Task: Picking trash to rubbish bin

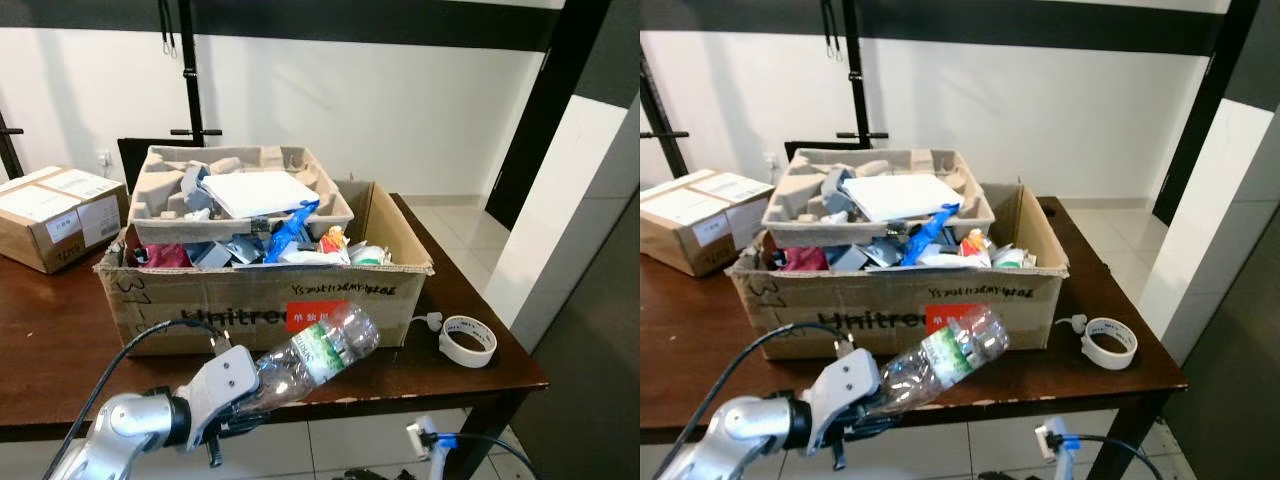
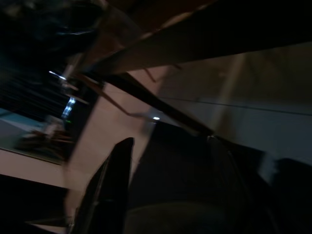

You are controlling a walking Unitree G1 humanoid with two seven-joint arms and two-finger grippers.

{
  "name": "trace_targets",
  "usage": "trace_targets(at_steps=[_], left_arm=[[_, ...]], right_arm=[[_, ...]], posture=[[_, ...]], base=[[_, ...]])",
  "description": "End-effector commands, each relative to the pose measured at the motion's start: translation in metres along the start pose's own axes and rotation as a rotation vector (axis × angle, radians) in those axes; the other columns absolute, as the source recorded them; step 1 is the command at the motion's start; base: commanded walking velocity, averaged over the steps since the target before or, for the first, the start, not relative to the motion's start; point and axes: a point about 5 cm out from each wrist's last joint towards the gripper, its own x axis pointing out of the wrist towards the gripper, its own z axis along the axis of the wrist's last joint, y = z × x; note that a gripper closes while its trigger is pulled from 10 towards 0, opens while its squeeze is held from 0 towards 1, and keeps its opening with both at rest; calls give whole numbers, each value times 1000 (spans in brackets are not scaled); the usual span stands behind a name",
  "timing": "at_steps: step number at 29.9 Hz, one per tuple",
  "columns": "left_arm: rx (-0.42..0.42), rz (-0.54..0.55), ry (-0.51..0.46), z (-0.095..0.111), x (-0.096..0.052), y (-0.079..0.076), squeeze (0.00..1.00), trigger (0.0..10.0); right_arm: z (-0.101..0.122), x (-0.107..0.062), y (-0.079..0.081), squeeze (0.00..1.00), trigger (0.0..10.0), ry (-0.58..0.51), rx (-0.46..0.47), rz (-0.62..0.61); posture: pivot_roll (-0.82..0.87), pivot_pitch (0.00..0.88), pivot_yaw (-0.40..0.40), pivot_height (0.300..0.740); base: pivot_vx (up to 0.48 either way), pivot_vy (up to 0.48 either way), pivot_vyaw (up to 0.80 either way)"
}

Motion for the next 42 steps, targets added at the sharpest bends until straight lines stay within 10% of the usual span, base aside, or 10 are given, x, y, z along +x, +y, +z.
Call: trace_targets(at_steps=[1,11,15,17,18,32,37,42], left_arm=[[-27,3,-11,-3,1,-2,0,10000],[-62,-3,-71,-2,5,-8,0,10000],[-73,-20,-85,0,8,-12,0,10000],[-73,-21,-86,0,8,-13,0,10000],[-75,-24,-92,0,9,-13,0,10000],[-84,14,-106,-2,13,-14,0,10000],[-80,144,-100,-3,14,1,0,10000],[-79,182,-82,-6,14,6,0,10000]], right_arm=[[3,-2,8,1000,10000,-29,38,52],[35,12,27,1000,10000,-198,5,30],[61,27,23,651,10000,-329,9,-72],[64,30,23,671,10000,-340,19,-73],[66,34,24,1000,10000,-352,35,-74],[78,43,39,1000,10000,-483,178,3],[72,41,47,35,10000,-452,169,73],[69,39,49,0,10000,-434,166,77]], posture=[[-45,105,-41,740],[-47,106,-40,740],[-49,105,-38,740],[-49,103,-37,740],[-48,100,-39,740],[-46,87,-42,740],[-47,86,-40,740],[-49,87,-39,740]], base=[[0,0,0],[0,0,0],[0,0,0],[0,0,0],[0,0,0],[0,0,0],[0,0,0],[0,0,0]])
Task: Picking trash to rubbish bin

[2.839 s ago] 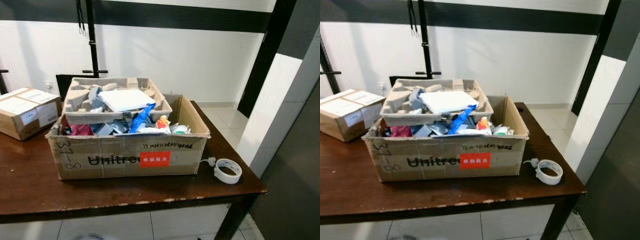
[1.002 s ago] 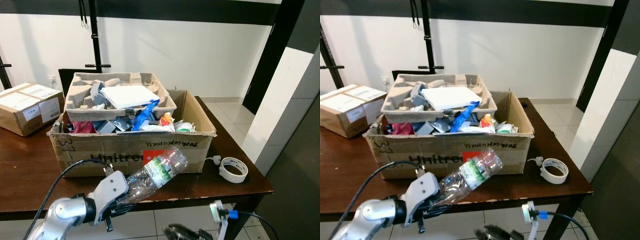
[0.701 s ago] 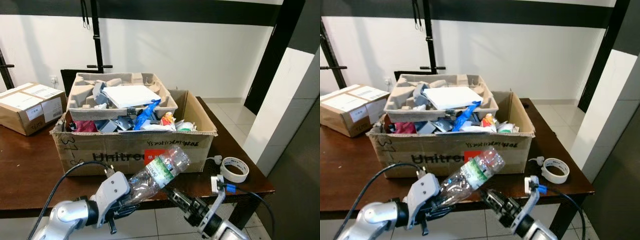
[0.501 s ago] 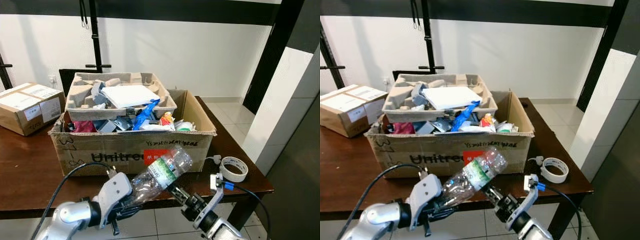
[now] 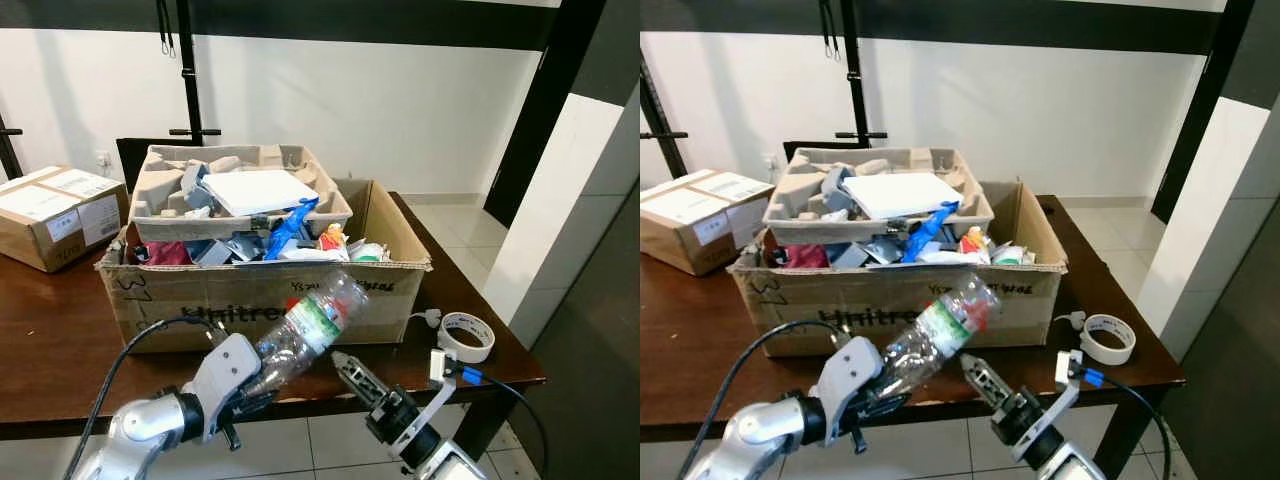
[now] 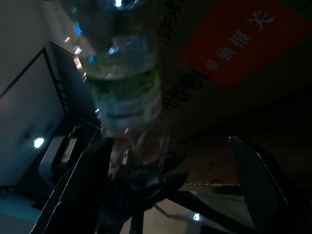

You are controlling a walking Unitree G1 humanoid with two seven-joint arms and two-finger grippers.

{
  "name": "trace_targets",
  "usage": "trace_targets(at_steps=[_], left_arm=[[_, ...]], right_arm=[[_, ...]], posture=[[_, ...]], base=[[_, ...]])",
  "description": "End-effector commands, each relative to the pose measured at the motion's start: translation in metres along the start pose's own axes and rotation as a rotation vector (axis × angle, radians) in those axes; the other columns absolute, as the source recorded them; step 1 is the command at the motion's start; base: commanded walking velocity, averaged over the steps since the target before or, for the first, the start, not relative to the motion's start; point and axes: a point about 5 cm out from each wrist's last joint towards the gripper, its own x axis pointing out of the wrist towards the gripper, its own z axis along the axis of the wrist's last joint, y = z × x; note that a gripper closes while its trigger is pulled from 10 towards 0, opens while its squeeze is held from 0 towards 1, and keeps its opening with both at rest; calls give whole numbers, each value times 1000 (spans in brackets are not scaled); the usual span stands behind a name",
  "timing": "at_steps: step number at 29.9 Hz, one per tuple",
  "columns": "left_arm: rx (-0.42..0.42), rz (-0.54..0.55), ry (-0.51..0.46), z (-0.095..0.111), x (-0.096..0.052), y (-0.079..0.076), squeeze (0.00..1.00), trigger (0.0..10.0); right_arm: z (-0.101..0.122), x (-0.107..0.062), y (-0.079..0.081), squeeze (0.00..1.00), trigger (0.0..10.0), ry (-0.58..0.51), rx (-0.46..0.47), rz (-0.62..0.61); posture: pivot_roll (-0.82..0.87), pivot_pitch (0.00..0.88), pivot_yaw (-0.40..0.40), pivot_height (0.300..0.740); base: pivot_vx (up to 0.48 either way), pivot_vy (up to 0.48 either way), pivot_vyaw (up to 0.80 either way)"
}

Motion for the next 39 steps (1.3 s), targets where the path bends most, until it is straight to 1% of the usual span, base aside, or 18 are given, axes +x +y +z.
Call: trace_targets(at_steps=[1,6,8,11,15,20,22,24,27,33,37,38,39], left_arm=[[-3,13,19,-5,-1,1,0,10000],[-21,-34,8,-4,0,-6,0,10000],[-15,-72,15,-6,3,-13,0,10000],[-17,-79,10,-6,4,-15,0,10000],[-35,-126,-11,-2,8,-24,0,10000],[-50,-153,-23,-1,9,-29,0,10000],[-72,-188,-35,2,8,-34,0,10000],[-77,-221,-30,1,8,-39,0,10000],[-82,-240,-28,1,7,-42,0,10000],[-115,-319,-37,5,7,-53,0,10000],[-118,-329,-39,5,7,-55,0,10000],[-123,-333,-40,6,7,-55,0,10000],[-125,-335,-40,6,8,-56,0,10000]], right_arm=[[-1,-4,1,0,10000,9,-3,5],[0,-3,2,0,10000,10,-2,6],[1,1,4,0,10000,-9,10,18],[1,2,5,0,10000,-7,5,22],[1,7,8,0,10000,-6,1,31],[2,11,8,0,10000,-10,-4,31],[2,13,7,0,10000,-21,-3,24],[3,15,8,0,10000,-31,1,28],[3,16,9,0,10000,-30,1,32],[1,19,9,0,10000,-24,-1,23],[1,19,8,0,10000,-27,5,13],[0,20,7,0,4588,-31,13,9],[1,19,6,0,0,-35,18,2]], posture=[[-49,87,-39,740],[-49,87,-38,740],[-49,91,-38,740],[-48,96,-39,740],[-44,104,-38,740],[-44,104,-38,740],[-42,111,-36,740],[-42,111,-36,740],[-39,114,-38,740],[-39,115,-39,740],[-42,116,-38,740],[-43,116,-38,740],[-42,117,-38,740]], base=[[0,0,0],[0,0,0],[0,0,0],[0,0,0],[0,0,0],[0,0,0],[0,0,0],[0,0,0],[0,0,0],[0,0,0],[0,0,0],[0,0,0],[0,0,0]])
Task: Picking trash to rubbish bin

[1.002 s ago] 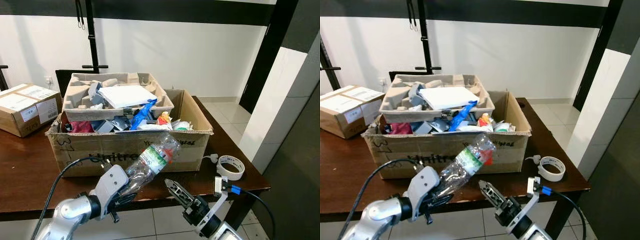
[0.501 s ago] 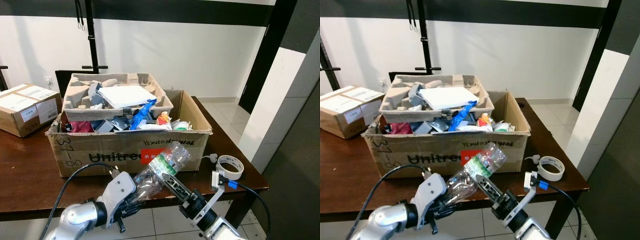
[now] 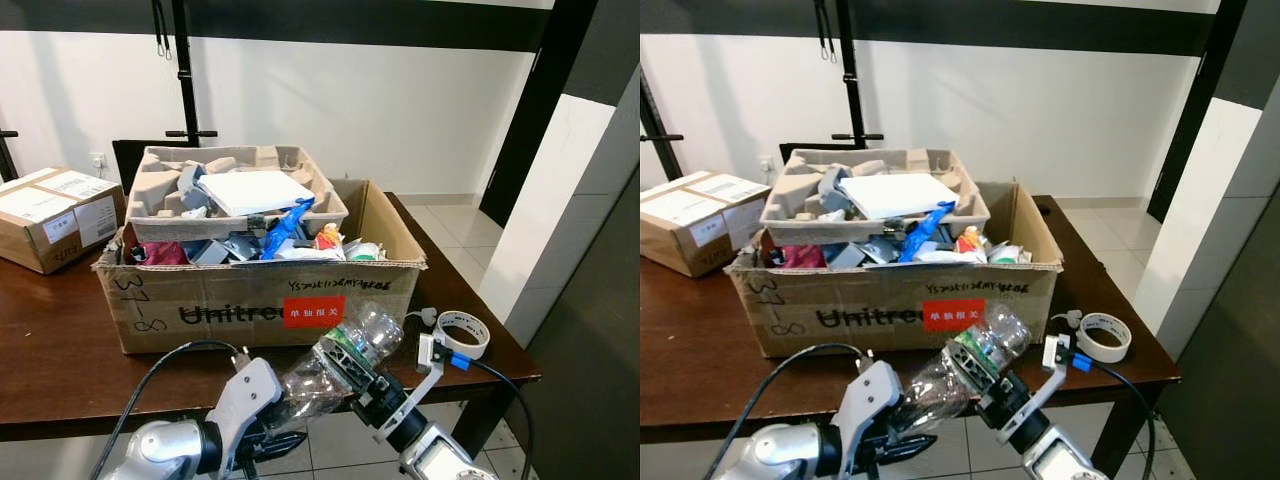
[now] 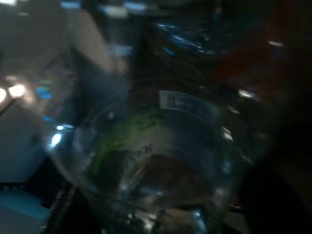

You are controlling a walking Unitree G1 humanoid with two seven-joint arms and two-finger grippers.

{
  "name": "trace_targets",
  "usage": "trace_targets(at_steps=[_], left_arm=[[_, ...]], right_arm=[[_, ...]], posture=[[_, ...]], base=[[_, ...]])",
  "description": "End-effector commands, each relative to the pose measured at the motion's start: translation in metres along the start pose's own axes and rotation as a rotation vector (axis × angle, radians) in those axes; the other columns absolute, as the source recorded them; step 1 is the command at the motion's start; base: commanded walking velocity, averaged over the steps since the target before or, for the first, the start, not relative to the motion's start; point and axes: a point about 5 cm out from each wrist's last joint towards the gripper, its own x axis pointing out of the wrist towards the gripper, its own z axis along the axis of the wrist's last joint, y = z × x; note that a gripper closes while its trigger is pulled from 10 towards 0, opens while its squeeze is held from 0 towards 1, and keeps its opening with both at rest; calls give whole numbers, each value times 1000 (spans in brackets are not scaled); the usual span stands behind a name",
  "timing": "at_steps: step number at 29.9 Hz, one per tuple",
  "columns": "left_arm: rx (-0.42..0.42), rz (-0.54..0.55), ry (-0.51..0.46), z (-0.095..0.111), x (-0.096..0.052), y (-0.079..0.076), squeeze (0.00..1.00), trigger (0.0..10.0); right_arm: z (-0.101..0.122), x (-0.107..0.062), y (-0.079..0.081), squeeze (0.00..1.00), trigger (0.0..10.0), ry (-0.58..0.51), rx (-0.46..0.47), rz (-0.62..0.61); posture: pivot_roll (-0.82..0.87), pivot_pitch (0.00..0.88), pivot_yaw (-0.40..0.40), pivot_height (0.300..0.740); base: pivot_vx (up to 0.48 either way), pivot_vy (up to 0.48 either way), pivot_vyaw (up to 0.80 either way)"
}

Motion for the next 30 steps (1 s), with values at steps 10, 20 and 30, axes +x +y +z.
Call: trace_targets(at_steps=[10,20,30], left_arm=[[-3,-39,-40,10,3,-7,1000,10000],[-10,39,-49,13,0,3,1000,10000],[-15,69,-28,8,-15,11,0,10000]], right_arm=[[1,-4,-8,0,0,-31,40,-51],[6,-4,-10,0,0,-51,39,-61],[31,-13,-19,0,0,-123,-2,-117]], posture=[[-43,119,-37,740],[-42,120,-38,740],[-42,122,-36,740]], base=[[0,0,0],[0,0,0],[0,0,0]])
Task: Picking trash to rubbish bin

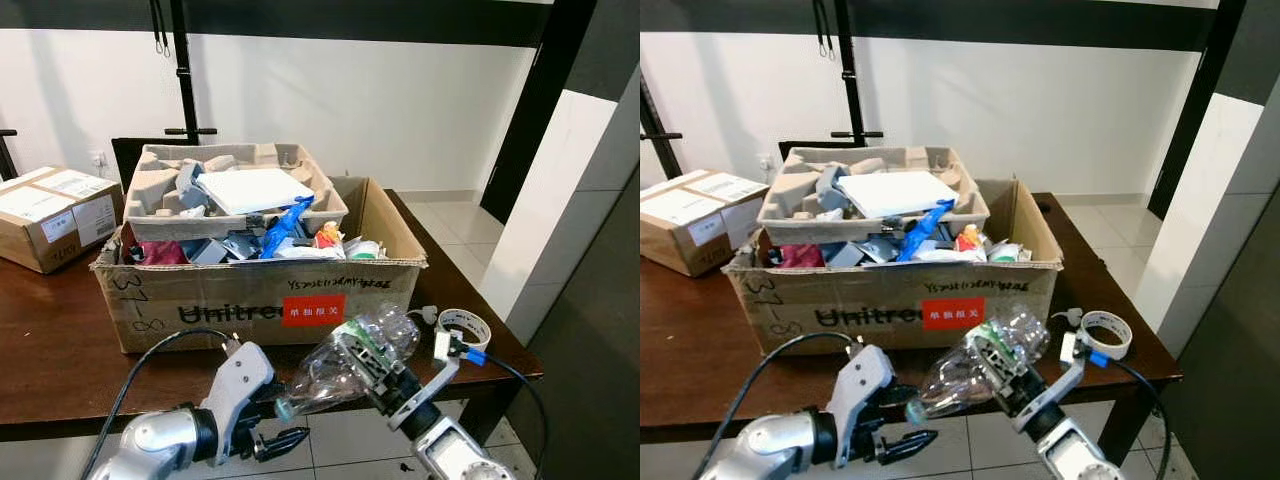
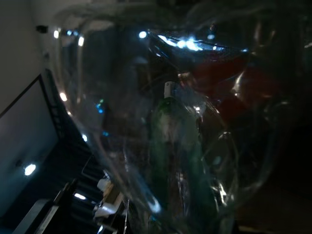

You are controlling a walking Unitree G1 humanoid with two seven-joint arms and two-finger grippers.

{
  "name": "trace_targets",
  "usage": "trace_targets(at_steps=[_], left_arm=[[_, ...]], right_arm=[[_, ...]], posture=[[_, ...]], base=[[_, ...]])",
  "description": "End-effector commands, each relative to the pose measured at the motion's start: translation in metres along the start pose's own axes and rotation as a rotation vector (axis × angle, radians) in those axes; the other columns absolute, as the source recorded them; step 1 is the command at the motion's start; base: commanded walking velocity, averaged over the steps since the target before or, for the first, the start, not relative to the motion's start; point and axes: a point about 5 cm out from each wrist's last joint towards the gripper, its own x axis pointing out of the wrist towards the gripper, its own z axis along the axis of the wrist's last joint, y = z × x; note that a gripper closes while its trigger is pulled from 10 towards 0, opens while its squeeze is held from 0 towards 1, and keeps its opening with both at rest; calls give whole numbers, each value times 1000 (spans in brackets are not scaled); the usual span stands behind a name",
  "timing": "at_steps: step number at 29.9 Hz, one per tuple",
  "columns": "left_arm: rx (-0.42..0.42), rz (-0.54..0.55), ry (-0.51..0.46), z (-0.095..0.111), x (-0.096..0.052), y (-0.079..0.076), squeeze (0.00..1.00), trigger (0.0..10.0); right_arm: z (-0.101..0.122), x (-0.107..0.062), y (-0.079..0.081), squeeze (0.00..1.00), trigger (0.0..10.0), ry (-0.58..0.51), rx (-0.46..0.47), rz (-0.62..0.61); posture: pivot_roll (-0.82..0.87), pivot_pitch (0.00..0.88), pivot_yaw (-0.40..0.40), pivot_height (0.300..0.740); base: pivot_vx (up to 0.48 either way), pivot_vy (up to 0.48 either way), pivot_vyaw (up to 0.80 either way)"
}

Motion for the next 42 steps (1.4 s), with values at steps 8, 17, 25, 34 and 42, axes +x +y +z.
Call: trace_targets(at_steps=[8,17,25,34,42], left_arm=[[-5,23,9,-4,-13,6,0,10000],[13,40,43,-7,-23,11,0,10000],[19,81,64,-9,-35,21,0,10000],[15,66,59,-9,-32,17,0,10000],[6,41,35,-7,-26,10,0,10000]], right_arm=[[16,-7,-9,0,0,-49,-15,-47],[47,-19,-20,0,0,-113,-87,-108],[105,-26,0,0,0,-234,-177,-2],[130,-11,33,0,0,-272,-239,155],[163,6,70,0,0,-411,-232,314]], posture=[[-42,124,-37,740],[-40,123,-37,740],[-40,126,-37,740],[-38,129,-35,740],[-39,128,-36,740]], base=[[0,0,0],[0,0,0],[0,0,0],[0,0,0],[0,0,0]])
